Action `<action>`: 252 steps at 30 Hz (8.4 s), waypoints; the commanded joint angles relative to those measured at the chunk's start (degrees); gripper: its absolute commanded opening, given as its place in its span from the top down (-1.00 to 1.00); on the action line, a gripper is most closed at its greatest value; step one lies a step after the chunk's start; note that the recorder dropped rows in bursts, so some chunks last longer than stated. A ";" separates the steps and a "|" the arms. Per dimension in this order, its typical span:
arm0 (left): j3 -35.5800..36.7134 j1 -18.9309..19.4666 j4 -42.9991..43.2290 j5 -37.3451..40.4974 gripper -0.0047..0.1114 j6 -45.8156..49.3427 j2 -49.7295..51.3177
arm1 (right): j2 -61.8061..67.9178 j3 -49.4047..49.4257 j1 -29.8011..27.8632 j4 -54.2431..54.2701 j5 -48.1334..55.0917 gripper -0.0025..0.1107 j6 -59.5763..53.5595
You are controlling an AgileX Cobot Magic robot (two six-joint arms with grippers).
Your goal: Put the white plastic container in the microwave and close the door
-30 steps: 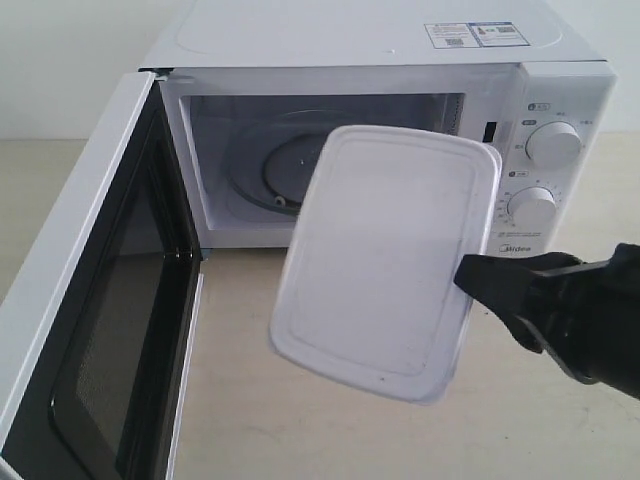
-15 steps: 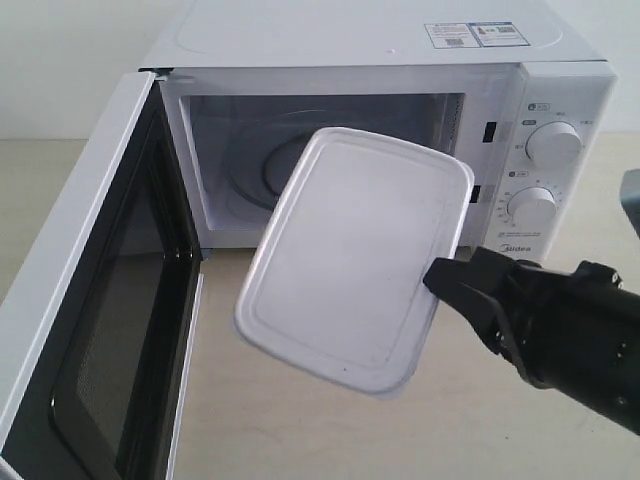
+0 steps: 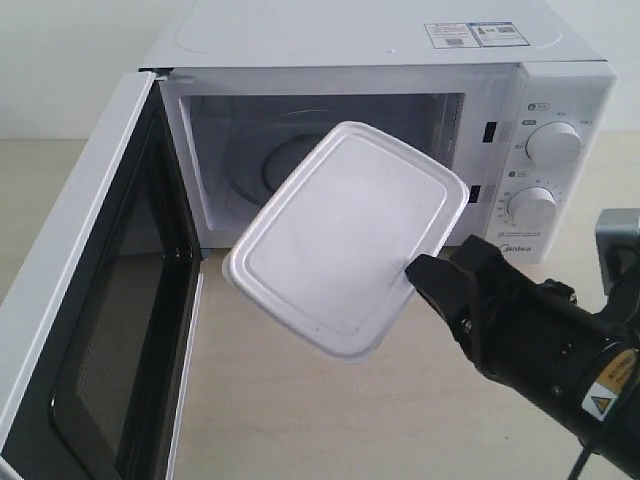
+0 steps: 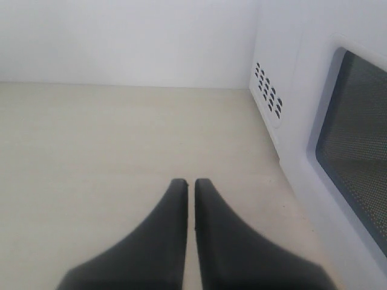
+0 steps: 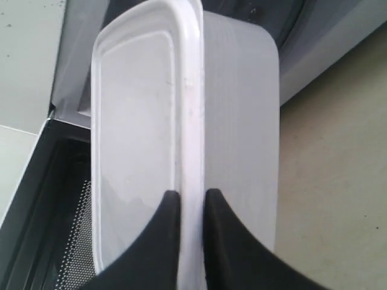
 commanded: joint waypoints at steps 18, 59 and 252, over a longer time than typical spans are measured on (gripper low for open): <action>0.22 0.07 0.35 -0.49 0.84 -0.41 -0.20 | 16.49 -17.06 0.14 10.20 -1.97 0.96 1.68; 0.22 0.07 0.35 -0.49 0.84 -0.41 -0.20 | 30.87 -40.74 -1.79 28.63 0.79 0.96 -13.43; 0.22 0.07 0.35 -0.49 0.84 -0.41 -0.20 | -11.98 -5.09 0.10 7.73 34.28 0.96 -59.84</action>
